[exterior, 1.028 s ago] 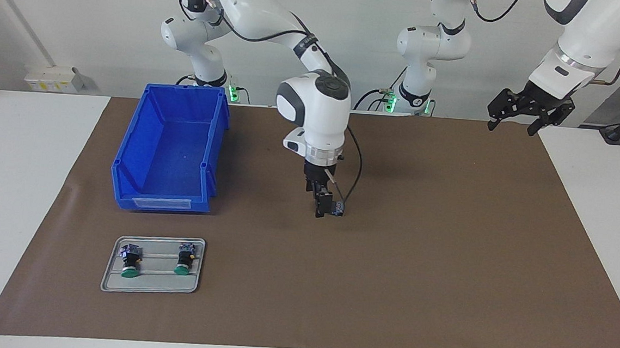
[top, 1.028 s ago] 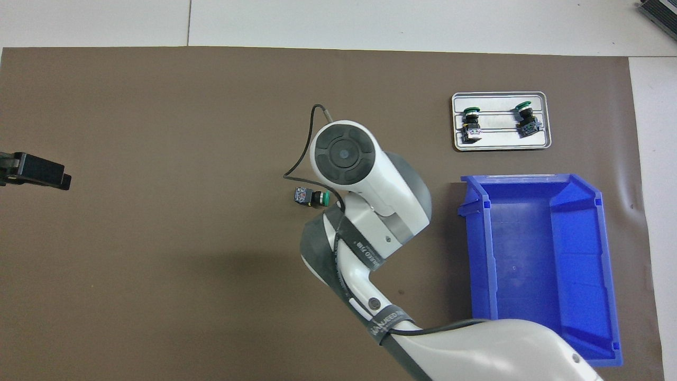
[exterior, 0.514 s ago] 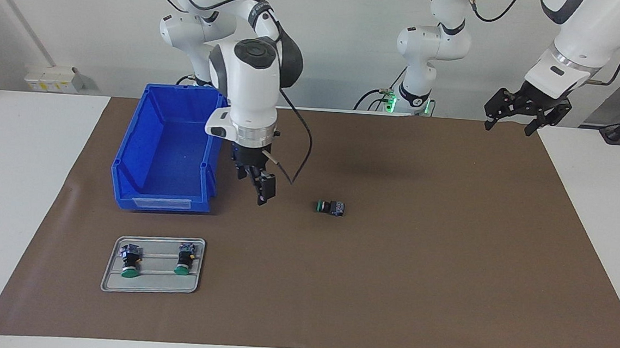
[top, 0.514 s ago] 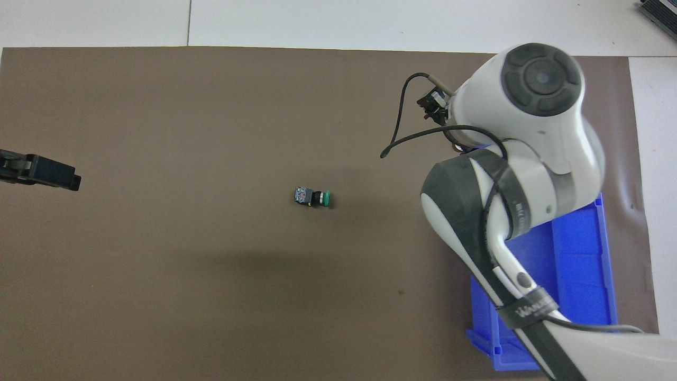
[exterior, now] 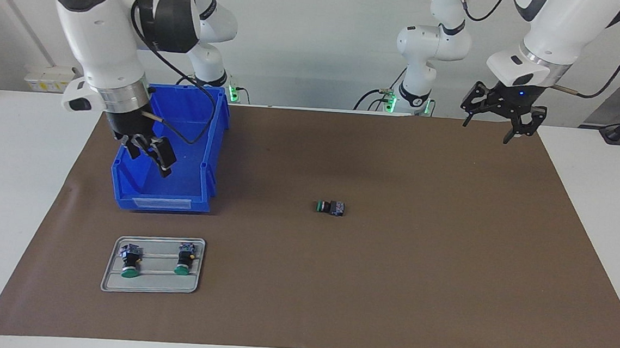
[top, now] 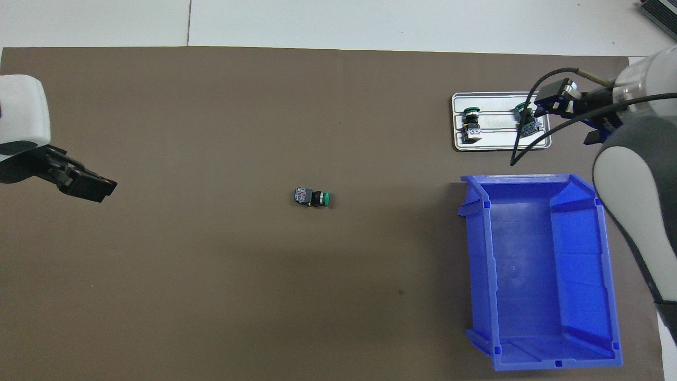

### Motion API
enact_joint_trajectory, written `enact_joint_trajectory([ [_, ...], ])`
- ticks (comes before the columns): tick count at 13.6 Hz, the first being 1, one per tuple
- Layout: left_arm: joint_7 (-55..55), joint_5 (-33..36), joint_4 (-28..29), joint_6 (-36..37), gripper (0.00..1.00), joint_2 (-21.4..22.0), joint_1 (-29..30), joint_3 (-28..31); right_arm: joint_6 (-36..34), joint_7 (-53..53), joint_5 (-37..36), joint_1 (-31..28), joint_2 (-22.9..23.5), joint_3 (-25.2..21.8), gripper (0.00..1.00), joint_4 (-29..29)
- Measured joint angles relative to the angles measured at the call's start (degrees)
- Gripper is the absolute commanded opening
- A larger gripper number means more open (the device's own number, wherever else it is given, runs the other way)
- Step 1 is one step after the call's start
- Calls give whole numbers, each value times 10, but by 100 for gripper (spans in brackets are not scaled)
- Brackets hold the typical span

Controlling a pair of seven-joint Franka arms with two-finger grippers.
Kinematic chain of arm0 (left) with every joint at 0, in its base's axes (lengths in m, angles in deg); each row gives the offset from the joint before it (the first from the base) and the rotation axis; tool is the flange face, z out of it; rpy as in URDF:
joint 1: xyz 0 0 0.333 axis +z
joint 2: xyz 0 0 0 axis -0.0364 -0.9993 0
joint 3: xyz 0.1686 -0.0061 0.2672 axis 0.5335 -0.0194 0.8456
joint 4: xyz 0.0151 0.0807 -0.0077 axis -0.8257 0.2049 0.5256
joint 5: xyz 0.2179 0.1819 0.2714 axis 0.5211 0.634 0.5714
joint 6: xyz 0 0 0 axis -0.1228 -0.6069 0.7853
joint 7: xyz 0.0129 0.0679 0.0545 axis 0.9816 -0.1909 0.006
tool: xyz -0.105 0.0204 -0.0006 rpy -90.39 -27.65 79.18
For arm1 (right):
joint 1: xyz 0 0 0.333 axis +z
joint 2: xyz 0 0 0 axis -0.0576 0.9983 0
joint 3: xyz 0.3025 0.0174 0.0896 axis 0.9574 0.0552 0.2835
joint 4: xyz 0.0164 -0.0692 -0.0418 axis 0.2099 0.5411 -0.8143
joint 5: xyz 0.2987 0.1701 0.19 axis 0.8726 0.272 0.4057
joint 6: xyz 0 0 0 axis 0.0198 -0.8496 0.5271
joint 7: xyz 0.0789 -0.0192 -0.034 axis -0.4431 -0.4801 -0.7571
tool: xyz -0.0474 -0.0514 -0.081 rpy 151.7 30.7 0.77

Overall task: Place and press button with both arms
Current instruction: 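Withdraw the right gripper to rest while the left gripper reaches forward, then move the left gripper over the button and grasp it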

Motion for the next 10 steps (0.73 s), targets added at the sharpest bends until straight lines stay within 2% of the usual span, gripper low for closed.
enact_joint_trajectory([
  [4,-126,-12,47,-79,98,2,-49,-4,-92,-183,-1,-50,-39,-2,100,-4],
  [6,-205,-36,71,-109,98,2,-63,-5,-122,-194,-1,-54,-53,-2,100,3],
  [8,-273,-46,96,-140,98,-1,-86,-5,-122,-194,-1,-52,-55,1,100,9],
  [10,-289,-48,116,-176,98,-17,-122,-5,-121,-194,-1,-51,-55,1,100,13],
])
